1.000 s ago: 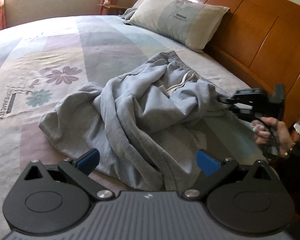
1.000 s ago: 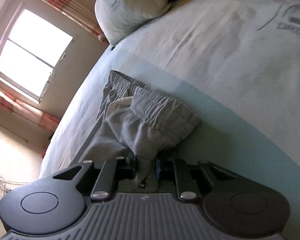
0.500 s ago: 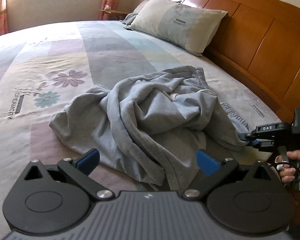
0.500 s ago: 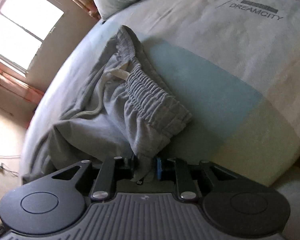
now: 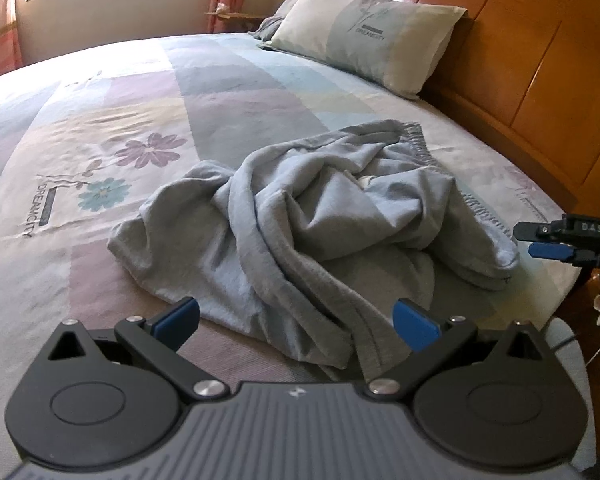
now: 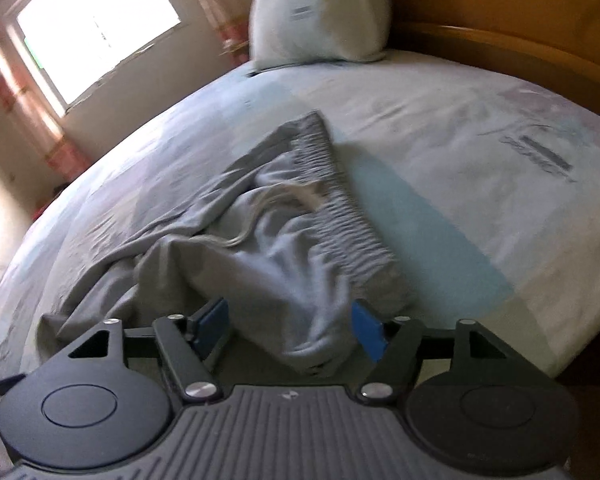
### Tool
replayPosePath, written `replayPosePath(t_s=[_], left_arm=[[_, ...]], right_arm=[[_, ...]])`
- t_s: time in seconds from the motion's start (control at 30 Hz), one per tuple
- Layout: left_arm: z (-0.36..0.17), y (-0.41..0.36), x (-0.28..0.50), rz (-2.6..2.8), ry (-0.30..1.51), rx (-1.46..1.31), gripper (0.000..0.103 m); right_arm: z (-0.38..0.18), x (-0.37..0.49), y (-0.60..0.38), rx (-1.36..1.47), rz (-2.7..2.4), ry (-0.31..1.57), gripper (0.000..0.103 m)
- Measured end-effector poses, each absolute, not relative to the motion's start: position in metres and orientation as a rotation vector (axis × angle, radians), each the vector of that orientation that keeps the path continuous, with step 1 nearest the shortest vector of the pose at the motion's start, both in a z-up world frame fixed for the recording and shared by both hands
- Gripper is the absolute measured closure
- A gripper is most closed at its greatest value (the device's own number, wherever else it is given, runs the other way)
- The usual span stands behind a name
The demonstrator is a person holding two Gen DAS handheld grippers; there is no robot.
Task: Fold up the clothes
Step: 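Withdraw the right tool and move it over the grey sweatpants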
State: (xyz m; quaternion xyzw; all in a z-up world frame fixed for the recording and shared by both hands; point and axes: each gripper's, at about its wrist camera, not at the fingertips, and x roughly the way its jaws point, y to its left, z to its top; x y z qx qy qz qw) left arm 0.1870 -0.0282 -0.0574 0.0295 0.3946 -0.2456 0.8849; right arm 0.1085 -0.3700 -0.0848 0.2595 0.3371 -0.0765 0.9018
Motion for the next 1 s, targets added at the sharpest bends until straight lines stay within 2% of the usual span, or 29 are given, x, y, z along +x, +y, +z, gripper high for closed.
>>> replayPosePath(t_s=[0.3,0.53,0.67,0.8,1.0], left_arm=[[-0.065,-0.010,0.189,-0.431,0.838,0.101,0.001],[-0.070,0.021,0.187,-0.367,0.851,0.071,0.001],[-0.068,0.029,0.184,-0.368,0.843,0.055,0.001],[-0.066,0.031,0.183,-0.396,0.831,0.046,0.001],[-0.066,0.010,0.188,-0.466,0.829,0.044,0.001]], right_arm=[[-0.065,0.143,-0.283,0.264,0.101,0.788,0.006],[-0.069,0.173,-0.188,-0.034,0.227,0.826,0.005],[-0.077,0.186,-0.165,-0.109,0.162,0.848,0.005],[-0.080,0.185,-0.179,-0.180,-0.016,0.829,0.005],[-0.084,0.173,-0.239,-0.066,-0.157,0.855,0.005]])
